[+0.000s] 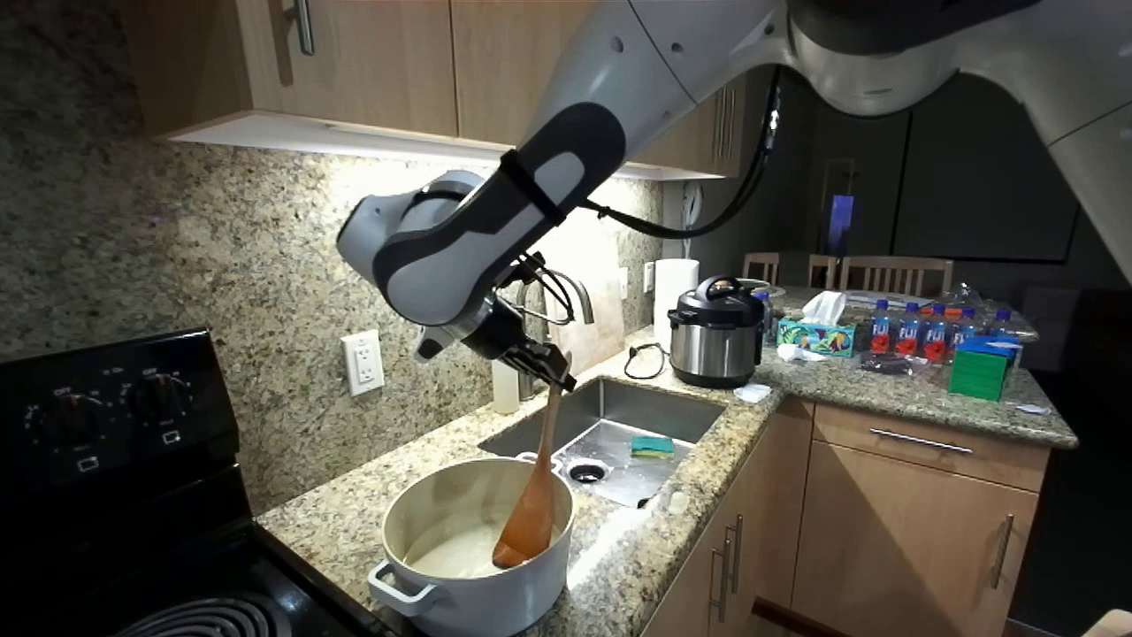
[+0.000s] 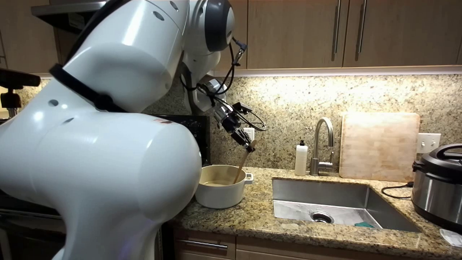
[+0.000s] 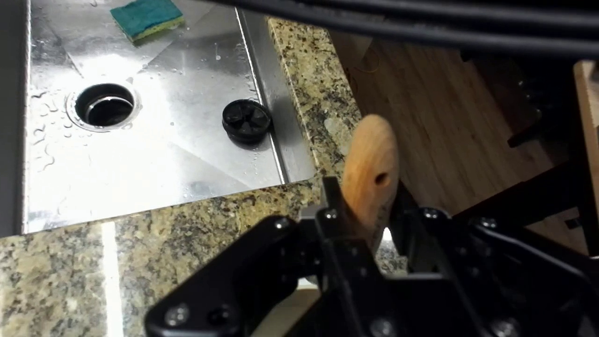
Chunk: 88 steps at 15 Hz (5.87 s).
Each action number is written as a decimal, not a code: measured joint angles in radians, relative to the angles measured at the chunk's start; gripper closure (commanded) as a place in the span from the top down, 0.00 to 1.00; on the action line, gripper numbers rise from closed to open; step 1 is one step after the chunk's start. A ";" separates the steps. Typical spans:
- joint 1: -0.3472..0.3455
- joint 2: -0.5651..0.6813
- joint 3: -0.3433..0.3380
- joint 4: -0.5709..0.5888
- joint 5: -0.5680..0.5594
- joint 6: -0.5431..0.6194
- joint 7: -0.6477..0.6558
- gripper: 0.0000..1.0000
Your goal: Pick up the cooking stick and stir in the pot
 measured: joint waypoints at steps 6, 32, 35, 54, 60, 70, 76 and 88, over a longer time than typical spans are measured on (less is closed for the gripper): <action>0.033 0.044 0.029 0.015 -0.012 -0.044 -0.104 0.07; 0.080 0.216 -0.020 0.348 -0.019 -0.056 -0.112 0.07; 0.075 0.177 -0.014 0.276 -0.019 -0.054 -0.114 0.07; 0.063 0.113 0.032 0.184 -0.007 0.033 -0.203 0.07; 0.042 0.131 -0.009 0.223 0.011 0.027 -0.159 0.07; 0.021 0.074 -0.030 0.132 0.038 -0.029 0.089 0.07; 0.024 0.013 0.002 0.023 0.031 -0.111 0.107 0.07; 0.036 0.135 0.061 0.154 0.029 -0.015 -0.134 0.07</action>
